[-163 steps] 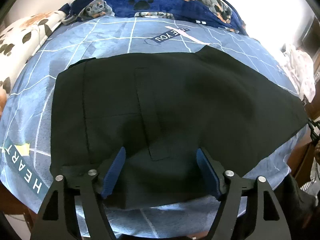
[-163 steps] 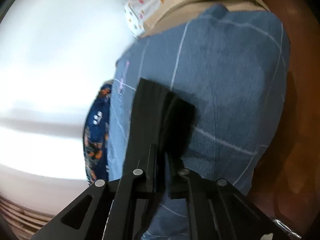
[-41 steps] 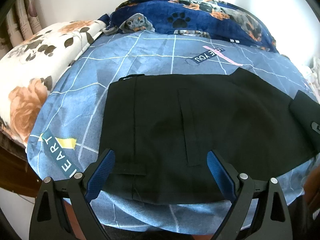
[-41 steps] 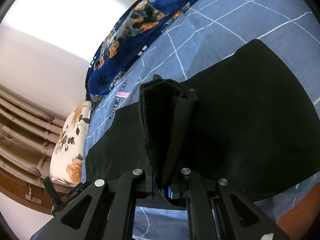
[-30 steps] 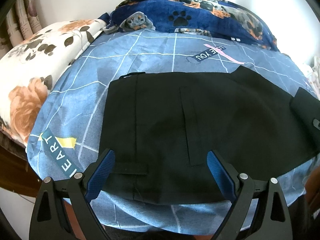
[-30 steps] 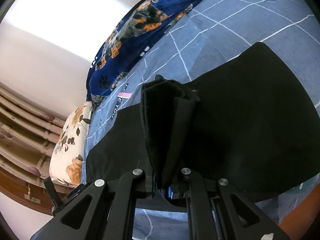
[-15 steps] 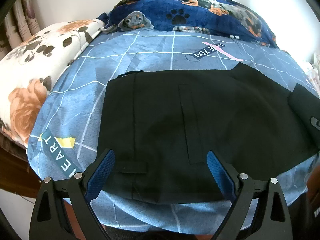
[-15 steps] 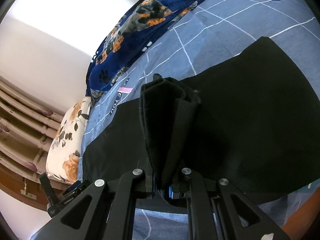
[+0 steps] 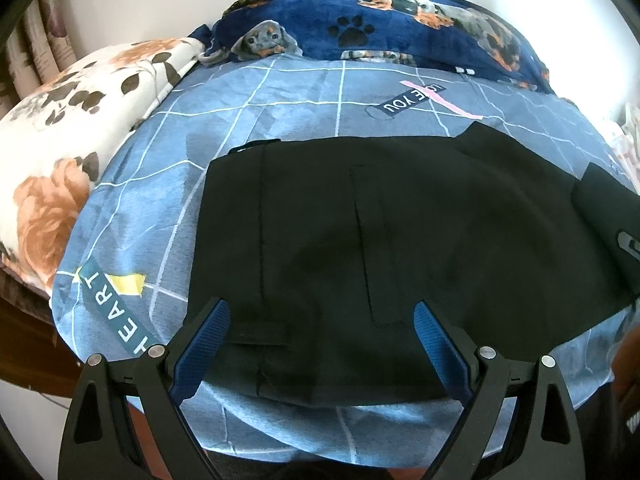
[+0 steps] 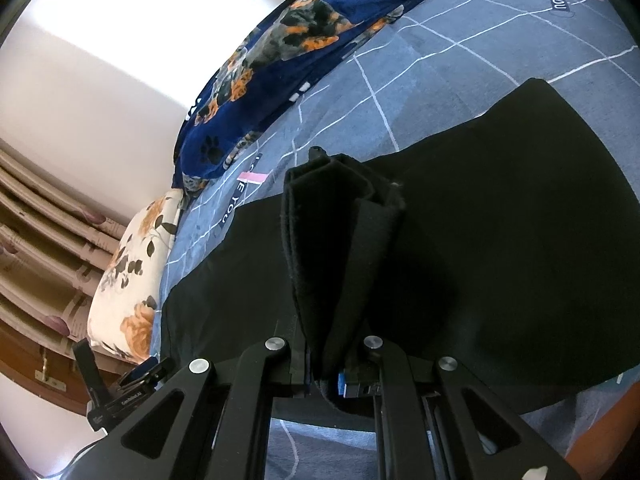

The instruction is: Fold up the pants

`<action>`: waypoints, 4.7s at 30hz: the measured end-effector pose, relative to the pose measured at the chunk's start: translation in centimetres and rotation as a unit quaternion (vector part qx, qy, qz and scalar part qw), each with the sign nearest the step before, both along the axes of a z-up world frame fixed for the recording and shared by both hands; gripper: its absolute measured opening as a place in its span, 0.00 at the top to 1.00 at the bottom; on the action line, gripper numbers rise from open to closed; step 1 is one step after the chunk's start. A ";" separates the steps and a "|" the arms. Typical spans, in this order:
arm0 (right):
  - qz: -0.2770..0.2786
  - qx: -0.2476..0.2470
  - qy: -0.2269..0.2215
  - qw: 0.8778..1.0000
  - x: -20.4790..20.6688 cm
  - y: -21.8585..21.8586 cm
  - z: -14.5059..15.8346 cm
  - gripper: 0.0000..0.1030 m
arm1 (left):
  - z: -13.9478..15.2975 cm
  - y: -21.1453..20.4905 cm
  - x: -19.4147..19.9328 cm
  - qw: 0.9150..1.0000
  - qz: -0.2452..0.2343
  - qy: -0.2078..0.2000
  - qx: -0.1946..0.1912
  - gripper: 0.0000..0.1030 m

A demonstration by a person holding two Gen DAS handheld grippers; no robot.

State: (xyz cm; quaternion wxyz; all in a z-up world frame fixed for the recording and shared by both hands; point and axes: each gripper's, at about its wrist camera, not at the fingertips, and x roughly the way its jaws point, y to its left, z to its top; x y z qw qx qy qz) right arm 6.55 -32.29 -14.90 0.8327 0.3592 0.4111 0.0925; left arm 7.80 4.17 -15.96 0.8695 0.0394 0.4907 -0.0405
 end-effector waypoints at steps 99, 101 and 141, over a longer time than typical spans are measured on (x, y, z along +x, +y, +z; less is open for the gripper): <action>-0.109 0.162 -0.055 0.979 -2.2 -15.8 0.5 0.86 | 0.0 -1.3 -0.4 1.000 -0.017 0.021 -0.013 0.10; -0.094 0.142 -0.046 0.984 -1.3 -15.4 0.4 0.86 | -0.1 -1.8 -0.5 0.999 -0.023 0.024 -0.005 0.10; -0.058 0.237 -0.042 0.969 -3.0 -20.4 -4.6 0.90 | -1.2 -3.2 -1.6 0.998 -0.039 0.027 0.036 0.10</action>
